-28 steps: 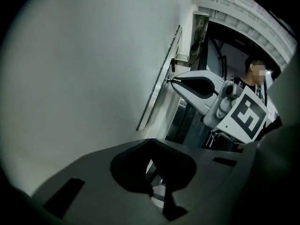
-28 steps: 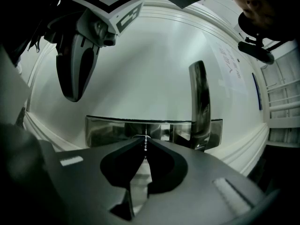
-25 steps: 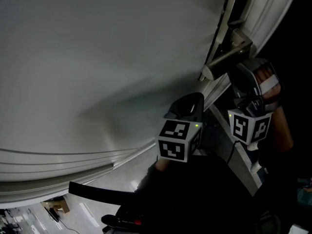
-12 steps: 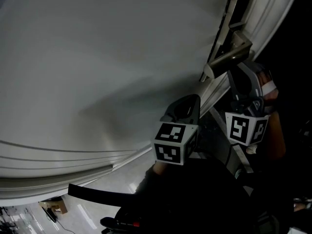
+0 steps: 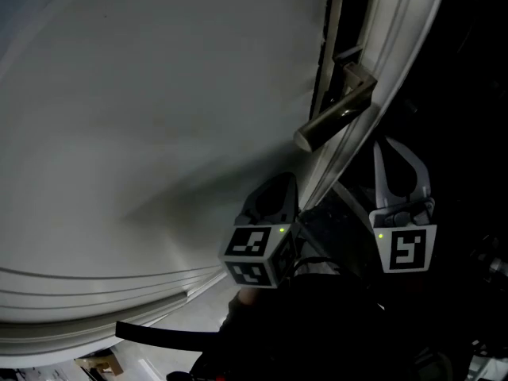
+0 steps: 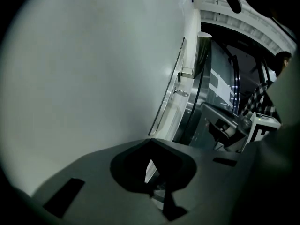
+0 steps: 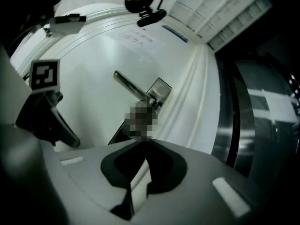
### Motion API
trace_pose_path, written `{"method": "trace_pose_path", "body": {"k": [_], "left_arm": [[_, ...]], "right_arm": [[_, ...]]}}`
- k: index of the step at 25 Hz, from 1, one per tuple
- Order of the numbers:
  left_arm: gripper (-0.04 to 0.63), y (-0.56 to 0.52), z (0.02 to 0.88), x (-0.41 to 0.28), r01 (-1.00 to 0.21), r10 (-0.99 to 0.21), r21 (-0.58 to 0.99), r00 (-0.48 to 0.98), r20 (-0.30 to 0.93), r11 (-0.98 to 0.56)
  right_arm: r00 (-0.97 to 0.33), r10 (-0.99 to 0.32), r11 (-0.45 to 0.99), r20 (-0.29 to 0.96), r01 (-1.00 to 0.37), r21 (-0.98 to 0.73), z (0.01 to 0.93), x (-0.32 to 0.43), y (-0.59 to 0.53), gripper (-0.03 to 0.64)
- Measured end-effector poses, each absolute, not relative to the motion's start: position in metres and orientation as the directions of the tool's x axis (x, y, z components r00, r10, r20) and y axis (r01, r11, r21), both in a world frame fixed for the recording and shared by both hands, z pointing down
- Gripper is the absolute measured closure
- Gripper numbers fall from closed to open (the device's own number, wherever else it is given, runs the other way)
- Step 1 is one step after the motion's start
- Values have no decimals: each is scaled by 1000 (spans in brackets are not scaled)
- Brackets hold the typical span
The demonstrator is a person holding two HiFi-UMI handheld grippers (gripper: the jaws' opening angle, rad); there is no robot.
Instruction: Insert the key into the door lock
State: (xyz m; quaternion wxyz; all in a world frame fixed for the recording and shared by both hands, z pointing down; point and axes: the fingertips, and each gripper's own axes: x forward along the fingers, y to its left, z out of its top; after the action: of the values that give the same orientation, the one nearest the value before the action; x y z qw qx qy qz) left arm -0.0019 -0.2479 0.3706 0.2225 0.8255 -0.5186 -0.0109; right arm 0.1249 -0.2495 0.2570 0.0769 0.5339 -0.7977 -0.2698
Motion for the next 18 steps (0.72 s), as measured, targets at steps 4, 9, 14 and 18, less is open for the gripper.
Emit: {"method": "trace_pose_path", "body": {"k": [4, 9, 14, 18], "left_arm": [[595, -247, 368, -1, -847, -857, 378, 471, 210, -373], [595, -244, 366, -1, -842, -849, 382, 482, 217, -380], [595, -243, 364, -1, -841, -849, 382, 484, 214, -383], [595, -243, 364, 0, -840, -848, 381, 485, 212, -385]], "right_arm": [[-430, -884, 366, -186, -882, 298, 259, 118, -243, 617], [-489, -855, 454, -172, -867, 206, 263, 107, -239, 617], [-498, -851, 458, -165, -859, 229, 263, 101, -238, 617], [-499, -852, 455, -157, -855, 248, 264, 100, -239, 617]]}}
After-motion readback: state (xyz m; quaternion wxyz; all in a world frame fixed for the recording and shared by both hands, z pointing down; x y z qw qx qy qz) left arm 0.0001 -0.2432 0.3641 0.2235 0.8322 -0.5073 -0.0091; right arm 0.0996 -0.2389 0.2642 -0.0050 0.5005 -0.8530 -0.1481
